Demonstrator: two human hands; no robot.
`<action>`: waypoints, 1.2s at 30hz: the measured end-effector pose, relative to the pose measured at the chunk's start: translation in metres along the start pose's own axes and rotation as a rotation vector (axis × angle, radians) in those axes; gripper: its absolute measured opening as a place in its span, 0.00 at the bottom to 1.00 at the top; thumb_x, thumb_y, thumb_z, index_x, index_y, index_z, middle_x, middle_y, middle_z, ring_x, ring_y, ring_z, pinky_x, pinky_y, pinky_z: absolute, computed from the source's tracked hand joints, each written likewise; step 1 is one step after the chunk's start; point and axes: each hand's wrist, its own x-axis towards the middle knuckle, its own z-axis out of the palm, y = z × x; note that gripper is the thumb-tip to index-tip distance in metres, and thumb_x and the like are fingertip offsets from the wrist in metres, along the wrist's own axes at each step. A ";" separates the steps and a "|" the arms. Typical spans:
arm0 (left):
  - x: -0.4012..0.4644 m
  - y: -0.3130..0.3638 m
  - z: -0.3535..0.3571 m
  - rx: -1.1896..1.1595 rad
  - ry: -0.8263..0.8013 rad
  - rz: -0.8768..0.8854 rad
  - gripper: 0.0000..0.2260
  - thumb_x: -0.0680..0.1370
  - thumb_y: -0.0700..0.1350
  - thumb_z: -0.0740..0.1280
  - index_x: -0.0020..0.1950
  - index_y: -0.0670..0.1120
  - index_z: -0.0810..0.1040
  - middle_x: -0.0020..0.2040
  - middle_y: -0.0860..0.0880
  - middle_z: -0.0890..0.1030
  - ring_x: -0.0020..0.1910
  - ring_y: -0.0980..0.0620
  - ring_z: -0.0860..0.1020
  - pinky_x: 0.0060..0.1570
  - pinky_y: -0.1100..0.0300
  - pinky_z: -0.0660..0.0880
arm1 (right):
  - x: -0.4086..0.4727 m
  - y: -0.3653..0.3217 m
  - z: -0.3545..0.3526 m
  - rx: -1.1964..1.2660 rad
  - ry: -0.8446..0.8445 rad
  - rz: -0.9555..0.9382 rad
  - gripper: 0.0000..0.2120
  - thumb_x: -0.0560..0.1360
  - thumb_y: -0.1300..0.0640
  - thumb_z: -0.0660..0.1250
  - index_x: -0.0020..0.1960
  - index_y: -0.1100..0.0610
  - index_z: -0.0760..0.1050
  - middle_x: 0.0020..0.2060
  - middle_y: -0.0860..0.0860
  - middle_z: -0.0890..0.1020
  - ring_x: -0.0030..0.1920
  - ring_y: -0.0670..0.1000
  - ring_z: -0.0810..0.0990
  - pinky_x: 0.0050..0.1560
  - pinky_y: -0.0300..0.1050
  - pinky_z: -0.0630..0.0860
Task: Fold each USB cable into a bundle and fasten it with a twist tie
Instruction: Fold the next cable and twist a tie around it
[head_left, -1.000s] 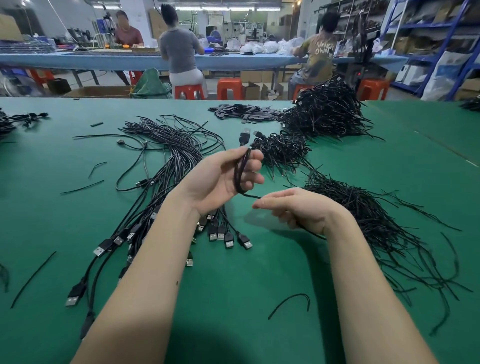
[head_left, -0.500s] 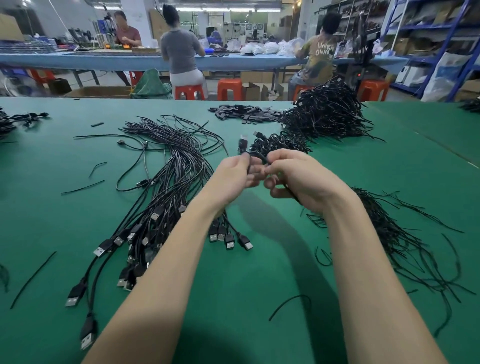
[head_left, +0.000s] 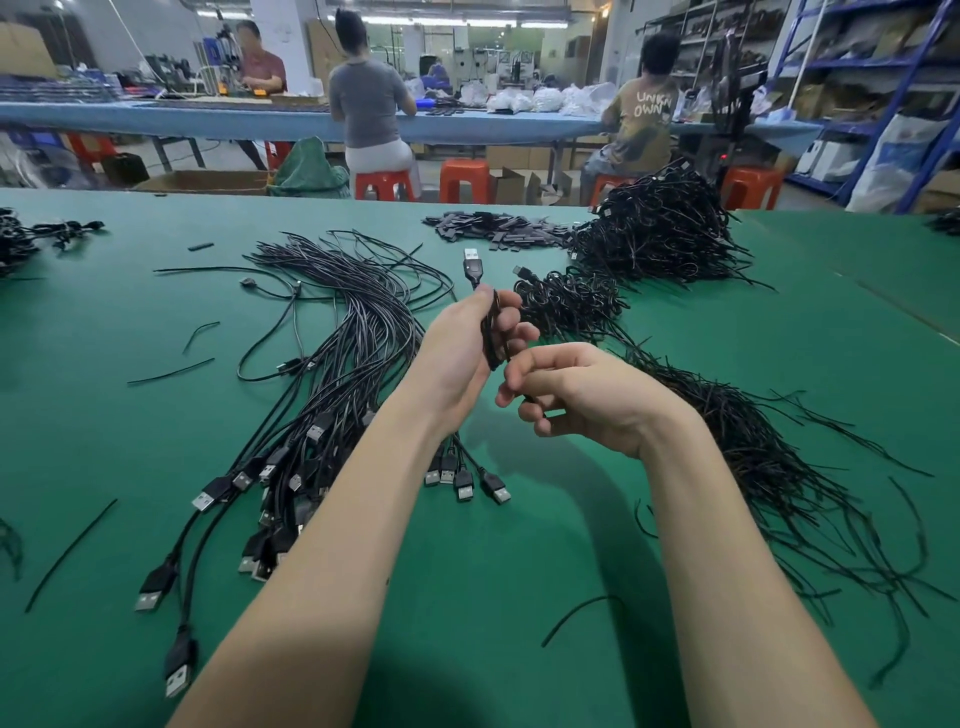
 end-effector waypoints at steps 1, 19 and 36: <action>0.000 0.000 0.000 0.012 0.003 -0.004 0.16 0.87 0.46 0.50 0.49 0.42 0.74 0.32 0.53 0.74 0.36 0.53 0.78 0.39 0.62 0.74 | -0.001 0.000 0.000 -0.009 -0.019 -0.001 0.15 0.80 0.70 0.60 0.40 0.58 0.77 0.40 0.54 0.84 0.31 0.47 0.73 0.31 0.38 0.76; -0.006 0.004 -0.003 -0.150 -0.238 -0.255 0.15 0.86 0.45 0.52 0.41 0.45 0.68 0.28 0.54 0.61 0.29 0.54 0.68 0.32 0.64 0.69 | 0.006 0.011 -0.010 0.022 0.436 -0.141 0.01 0.77 0.58 0.73 0.48 0.54 0.83 0.33 0.47 0.81 0.29 0.44 0.71 0.29 0.34 0.69; -0.007 -0.021 0.007 1.046 0.017 0.161 0.14 0.86 0.46 0.52 0.65 0.40 0.69 0.55 0.38 0.80 0.50 0.40 0.81 0.52 0.49 0.76 | 0.017 0.019 -0.001 0.237 0.580 -0.277 0.05 0.73 0.65 0.76 0.45 0.56 0.85 0.36 0.56 0.87 0.33 0.49 0.84 0.40 0.40 0.82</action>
